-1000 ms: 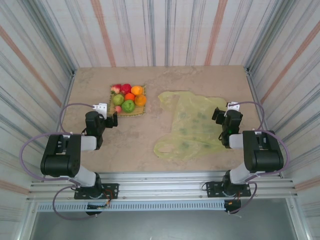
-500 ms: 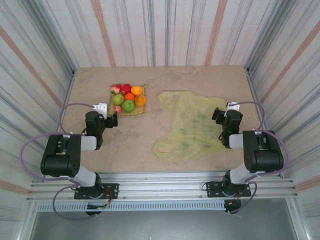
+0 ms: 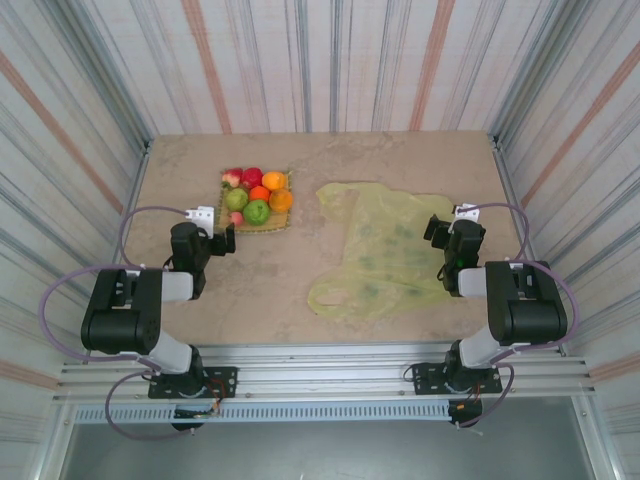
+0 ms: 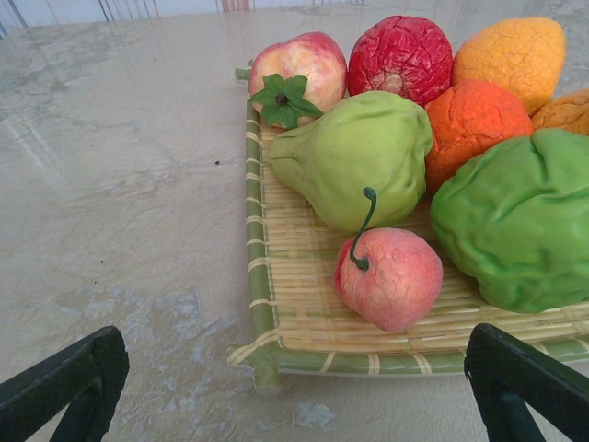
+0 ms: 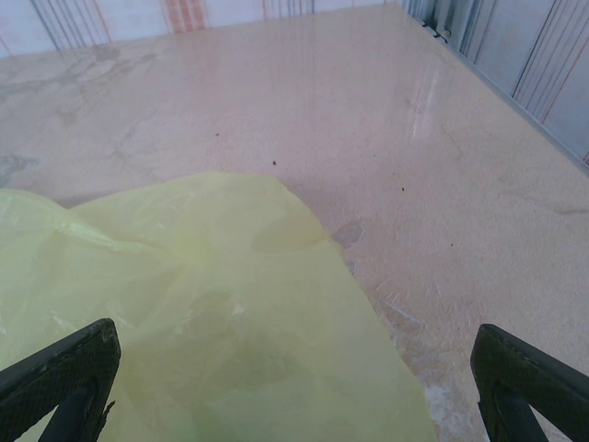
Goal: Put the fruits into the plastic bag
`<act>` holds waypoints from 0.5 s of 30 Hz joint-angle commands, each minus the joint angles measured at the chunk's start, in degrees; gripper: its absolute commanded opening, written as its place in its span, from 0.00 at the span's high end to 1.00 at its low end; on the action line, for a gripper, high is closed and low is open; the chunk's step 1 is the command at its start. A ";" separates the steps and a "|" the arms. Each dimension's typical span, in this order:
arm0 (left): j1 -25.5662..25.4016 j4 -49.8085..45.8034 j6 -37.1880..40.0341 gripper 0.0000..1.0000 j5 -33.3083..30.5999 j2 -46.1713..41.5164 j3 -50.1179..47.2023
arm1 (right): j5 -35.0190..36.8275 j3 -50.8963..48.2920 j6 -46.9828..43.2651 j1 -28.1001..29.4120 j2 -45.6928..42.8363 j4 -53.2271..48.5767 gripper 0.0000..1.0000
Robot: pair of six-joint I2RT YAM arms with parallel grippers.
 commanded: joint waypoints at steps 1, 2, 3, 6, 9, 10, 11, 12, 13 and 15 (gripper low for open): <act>2.11 -0.40 -0.83 0.01 3.55 -0.27 0.82 | -2.68 -0.18 0.07 -1.18 0.30 0.41 0.01; 2.20 -0.18 -0.88 0.01 3.86 -0.32 0.73 | -3.09 -0.12 0.14 -1.43 0.21 0.21 0.01; 2.18 -0.26 -0.83 0.01 3.87 -0.32 0.73 | -3.04 -0.15 0.09 -1.40 0.29 0.34 0.01; 2.31 -0.12 -0.95 0.01 3.89 -0.34 0.60 | -3.00 -0.27 0.10 -1.31 0.21 0.48 0.01; 2.39 0.72 -1.15 0.01 3.89 -0.64 0.08 | -1.43 -0.16 0.36 -1.16 -0.76 0.08 0.01; 2.60 1.05 -2.03 0.01 2.61 -1.38 -0.21 | -1.17 0.50 0.97 -1.36 -2.99 -3.73 0.01; 3.01 0.83 -2.96 0.01 1.14 -2.84 -0.64 | -0.98 1.15 0.92 -1.50 -4.70 -6.02 0.01; 3.45 -1.36 -4.12 0.01 -0.02 -5.19 -0.97 | 1.45 2.42 1.60 -1.32 -7.30 -10.75 0.01; 3.52 -1.98 -4.73 0.01 -1.82 -7.31 -1.49 | 3.52 4.01 2.70 -1.43 -10.10 -15.55 0.01; 3.66 -9.46 -8.06 0.01 -7.51 -12.47 -0.61 | 7.13 5.73 8.02 -2.70 -14.68 -21.38 0.01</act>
